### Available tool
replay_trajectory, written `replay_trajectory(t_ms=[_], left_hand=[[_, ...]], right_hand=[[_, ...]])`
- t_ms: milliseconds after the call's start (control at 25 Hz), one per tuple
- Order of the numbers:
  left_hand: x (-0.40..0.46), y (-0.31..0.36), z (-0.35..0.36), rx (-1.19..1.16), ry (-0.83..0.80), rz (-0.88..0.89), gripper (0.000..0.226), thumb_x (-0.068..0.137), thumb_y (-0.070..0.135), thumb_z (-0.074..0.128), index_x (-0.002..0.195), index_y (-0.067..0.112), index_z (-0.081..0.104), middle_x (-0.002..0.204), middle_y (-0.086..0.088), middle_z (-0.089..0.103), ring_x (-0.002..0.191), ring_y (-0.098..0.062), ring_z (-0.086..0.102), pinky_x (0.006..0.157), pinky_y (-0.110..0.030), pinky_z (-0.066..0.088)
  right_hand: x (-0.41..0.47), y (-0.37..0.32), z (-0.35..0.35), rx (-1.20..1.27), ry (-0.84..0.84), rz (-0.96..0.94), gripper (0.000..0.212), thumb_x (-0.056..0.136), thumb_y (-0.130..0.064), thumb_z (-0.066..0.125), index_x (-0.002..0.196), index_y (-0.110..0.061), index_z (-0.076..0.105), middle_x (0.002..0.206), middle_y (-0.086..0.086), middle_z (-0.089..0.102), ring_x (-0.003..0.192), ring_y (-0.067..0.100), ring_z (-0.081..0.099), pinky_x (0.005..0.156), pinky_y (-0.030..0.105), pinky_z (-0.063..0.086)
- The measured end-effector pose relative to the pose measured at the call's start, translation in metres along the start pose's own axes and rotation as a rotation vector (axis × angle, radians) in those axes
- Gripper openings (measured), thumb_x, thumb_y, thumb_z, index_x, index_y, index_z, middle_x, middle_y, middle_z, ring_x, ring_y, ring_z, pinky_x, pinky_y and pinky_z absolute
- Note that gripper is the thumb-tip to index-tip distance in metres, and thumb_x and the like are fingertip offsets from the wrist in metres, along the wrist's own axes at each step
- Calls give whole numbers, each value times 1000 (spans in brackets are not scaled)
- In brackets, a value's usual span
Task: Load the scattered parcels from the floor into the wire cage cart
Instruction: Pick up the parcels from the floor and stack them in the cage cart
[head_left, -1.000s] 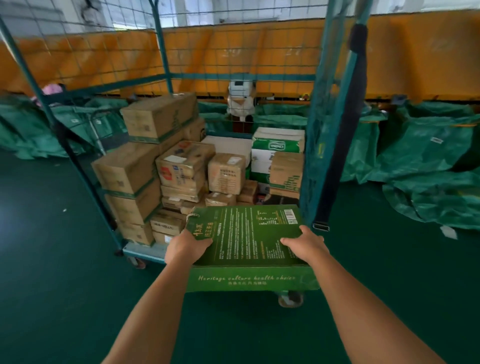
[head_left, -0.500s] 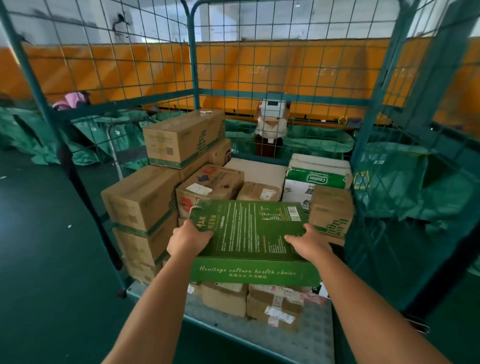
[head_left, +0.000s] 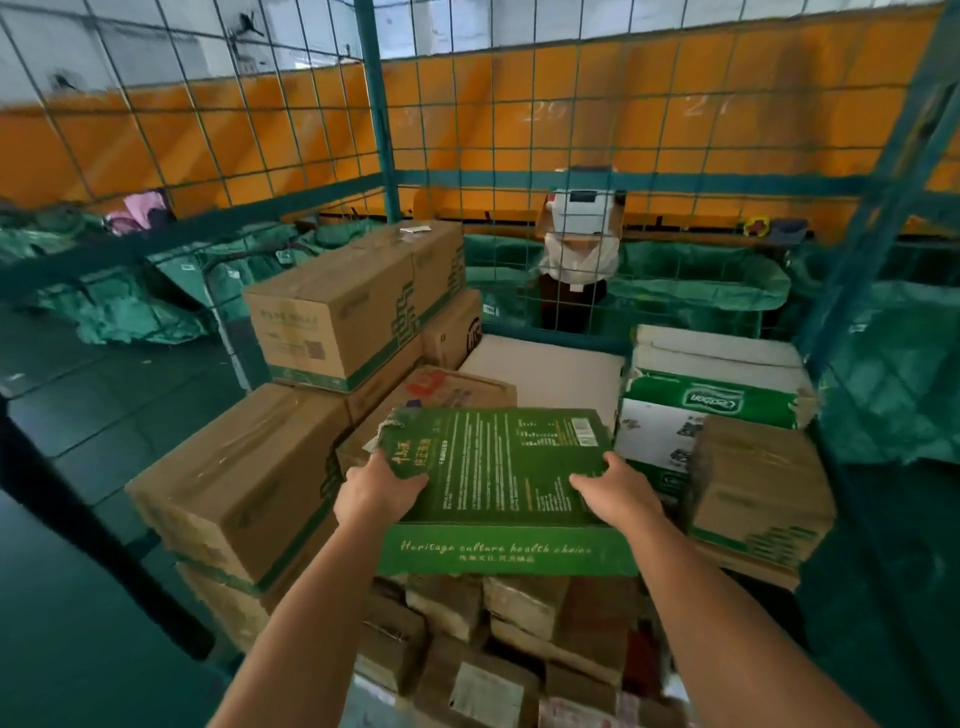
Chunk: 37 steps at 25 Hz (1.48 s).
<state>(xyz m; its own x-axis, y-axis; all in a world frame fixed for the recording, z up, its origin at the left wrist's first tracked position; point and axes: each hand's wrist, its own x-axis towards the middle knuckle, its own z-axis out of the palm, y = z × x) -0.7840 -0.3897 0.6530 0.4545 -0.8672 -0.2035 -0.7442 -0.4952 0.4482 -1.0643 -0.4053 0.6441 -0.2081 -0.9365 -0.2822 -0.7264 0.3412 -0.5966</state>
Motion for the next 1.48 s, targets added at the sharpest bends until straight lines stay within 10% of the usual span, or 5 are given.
replay_trajectory(t_ms=[400,600,960,1480], left_hand=[[179,14,-32,119,-310,192,119,57,75,74,151,33,15,150,-20,23,134,-41,33,108,-53,37],[259,18,-35,233,-491,317,128,57,55,86,153,36,3,155,-20,4,142,-44,13,114,-56,24],[358,126,-15,233,-416,534,127,56,30,91,152,38,7,153,-17,17,140,-37,24,111,-46,33],[473,257,64,139,-285,701,120,57,27,92,151,34,18,152,-16,18,139,-36,23,113,-45,30]], right_hand=[[108,-104,53,17,16,28,52,87,-47,63,128,-19,47,123,1,60,108,22,59,90,31,46],[150,-148,67,-92,75,113,77,83,-62,60,143,-22,35,139,10,49,123,31,50,99,37,44],[258,-166,16,-222,195,200,97,77,-77,51,153,-27,16,158,17,9,135,41,36,105,50,40],[420,-130,-10,-160,310,197,88,84,-71,48,153,-26,16,154,20,15,135,41,34,106,50,36]])
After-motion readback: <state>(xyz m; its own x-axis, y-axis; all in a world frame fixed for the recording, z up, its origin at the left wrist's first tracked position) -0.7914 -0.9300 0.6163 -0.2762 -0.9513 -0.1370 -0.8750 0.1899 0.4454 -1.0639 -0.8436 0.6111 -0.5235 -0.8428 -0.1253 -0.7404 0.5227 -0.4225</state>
